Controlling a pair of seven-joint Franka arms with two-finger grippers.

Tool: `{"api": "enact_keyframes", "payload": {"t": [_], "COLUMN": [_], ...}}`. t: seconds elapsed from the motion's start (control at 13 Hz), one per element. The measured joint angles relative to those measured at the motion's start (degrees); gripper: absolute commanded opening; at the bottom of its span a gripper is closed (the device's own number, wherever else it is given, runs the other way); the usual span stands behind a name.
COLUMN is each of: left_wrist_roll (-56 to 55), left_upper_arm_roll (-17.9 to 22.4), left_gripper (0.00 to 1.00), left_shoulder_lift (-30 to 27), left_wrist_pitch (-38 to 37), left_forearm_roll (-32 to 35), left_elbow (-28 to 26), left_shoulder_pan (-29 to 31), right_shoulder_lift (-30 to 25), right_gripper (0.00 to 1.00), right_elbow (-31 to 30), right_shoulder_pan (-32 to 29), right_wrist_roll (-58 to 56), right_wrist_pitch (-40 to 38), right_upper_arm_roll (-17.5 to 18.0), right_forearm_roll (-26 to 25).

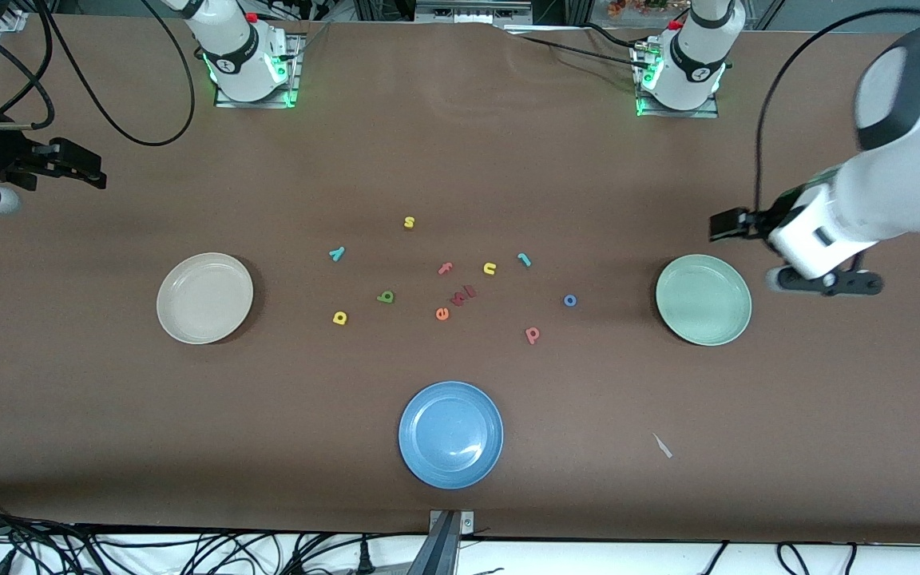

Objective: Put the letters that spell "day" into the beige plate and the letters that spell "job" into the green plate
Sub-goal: 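Reach the left gripper down to the blue o letter, then grasp the blue o with the left gripper while the right gripper approaches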

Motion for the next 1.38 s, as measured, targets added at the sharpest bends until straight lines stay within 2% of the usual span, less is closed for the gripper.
{"api": "enact_keyframes", "payload": {"t": [0.61, 0.84, 1.0, 1.38], "left_wrist_roll": [-16.39, -19.36, -20.90, -24.58], "left_upper_arm_roll": [-0.17, -0.18, -0.20, -0.22], "left_gripper": [0.99, 0.86, 0.85, 0.83], "left_shoulder_lift": [14.93, 19.28, 20.91, 21.69], "left_wrist_pitch": [18.34, 22.02, 24.87, 39.25], "left_forearm_roll": [0.04, 0.13, 0.13, 0.14], "left_elbow": [-0.79, -2.11, -4.53, -15.01], "left_shoulder_pan": [-7.99, -10.65, -11.46, -13.31], "right_shoulder_lift": [0.05, 0.82, 1.85, 4.67], "right_gripper": [1.00, 1.00, 1.00, 1.00], "right_elbow": [-0.11, -0.14, -0.16, -0.18], "right_shoulder_pan": [0.04, 0.35, 1.00, 5.08], "right_wrist_roll": [0.01, 0.00, 0.00, 0.03], "right_wrist_pitch": [0.04, 0.27, 1.12, 3.35], "right_upper_arm_roll": [0.05, 0.47, 0.76, 0.93], "right_forearm_roll": [0.07, 0.25, 0.29, 0.30]}}
